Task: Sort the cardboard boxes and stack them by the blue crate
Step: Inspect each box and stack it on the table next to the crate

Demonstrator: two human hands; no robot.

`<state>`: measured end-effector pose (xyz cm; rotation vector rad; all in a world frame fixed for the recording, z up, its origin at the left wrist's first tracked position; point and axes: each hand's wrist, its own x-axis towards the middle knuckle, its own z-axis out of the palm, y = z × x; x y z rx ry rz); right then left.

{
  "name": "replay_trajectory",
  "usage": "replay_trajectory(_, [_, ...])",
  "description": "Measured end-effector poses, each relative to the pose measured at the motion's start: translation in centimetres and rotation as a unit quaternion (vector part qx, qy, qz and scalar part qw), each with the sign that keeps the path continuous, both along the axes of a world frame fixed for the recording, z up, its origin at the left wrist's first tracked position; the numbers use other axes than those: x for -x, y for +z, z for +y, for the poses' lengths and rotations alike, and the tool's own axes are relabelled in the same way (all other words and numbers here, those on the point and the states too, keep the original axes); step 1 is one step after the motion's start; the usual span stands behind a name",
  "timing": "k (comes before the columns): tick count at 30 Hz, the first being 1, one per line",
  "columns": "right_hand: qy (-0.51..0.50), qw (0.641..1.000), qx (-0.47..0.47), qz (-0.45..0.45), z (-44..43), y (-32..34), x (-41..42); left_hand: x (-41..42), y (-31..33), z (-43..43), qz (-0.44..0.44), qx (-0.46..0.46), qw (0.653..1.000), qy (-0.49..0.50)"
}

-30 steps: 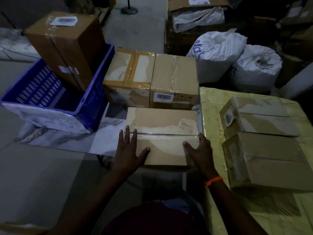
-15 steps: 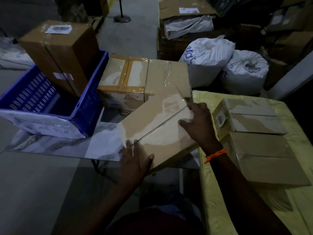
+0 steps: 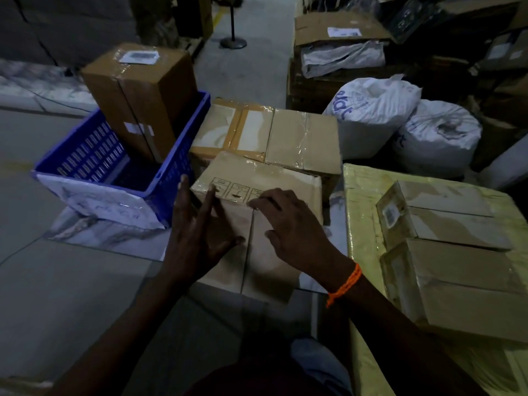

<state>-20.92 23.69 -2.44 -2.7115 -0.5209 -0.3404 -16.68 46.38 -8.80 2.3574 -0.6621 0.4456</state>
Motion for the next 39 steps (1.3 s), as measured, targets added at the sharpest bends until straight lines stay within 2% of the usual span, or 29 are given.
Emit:
replay_trajectory(2, [0.009, 1.000, 0.000, -0.001, -1.1, -0.4, 0.4, -0.1, 0.3, 0.3, -0.022, -0.003, 0.999, -0.025])
replay_trajectory(8, [0.019, 1.000, -0.001, -0.024, -2.6, -0.9, 0.5, 1.4, 0.3, -2.2, -0.004, 0.104, 0.994, -0.027])
replay_trajectory(12, [0.024, 0.999, 0.022, -0.034, -3.6, -2.0, 0.7, 2.0, -1.6, -3.4, -0.008, 0.116, 0.993, -0.033])
replay_trajectory(14, [0.027, 0.998, 0.005, -0.057, -3.7, -2.2, 1.3, 2.3, -1.6, -3.7, -0.001, 0.116, 0.993, -0.033])
replay_trajectory(17, [0.023, 0.998, -0.036, -0.039, -3.7, -1.8, 1.3, 2.1, 0.1, -3.9, -0.035, 0.067, 0.997, -0.021])
replay_trajectory(20, [-0.025, 0.998, -0.049, -0.032, -3.6, -1.6, 0.0, 0.6, 2.8, -4.5, -0.052, -0.005, 0.999, -0.016])
replay_trajectory(22, [-0.071, 0.997, -0.023, -0.010, -3.6, -1.4, -1.2, -0.9, 3.9, -5.3, -0.021, -0.074, 0.997, -0.009])
replay_trajectory(25, [-0.131, 0.987, 0.044, 0.077, -3.3, -1.1, -2.6, -2.8, 4.4, -6.1, 0.030, -0.196, 0.980, -0.019])
replay_trajectory(27, [-0.144, 0.982, 0.064, 0.102, -3.2, -1.5, -3.0, -3.4, 4.1, -6.2, 0.036, -0.248, 0.968, -0.028])
replay_trajectory(39, [-0.156, 0.982, 0.045, 0.095, -3.1, -2.5, -2.5, -3.2, 3.7, -5.8, 0.038, -0.278, 0.960, -0.030])
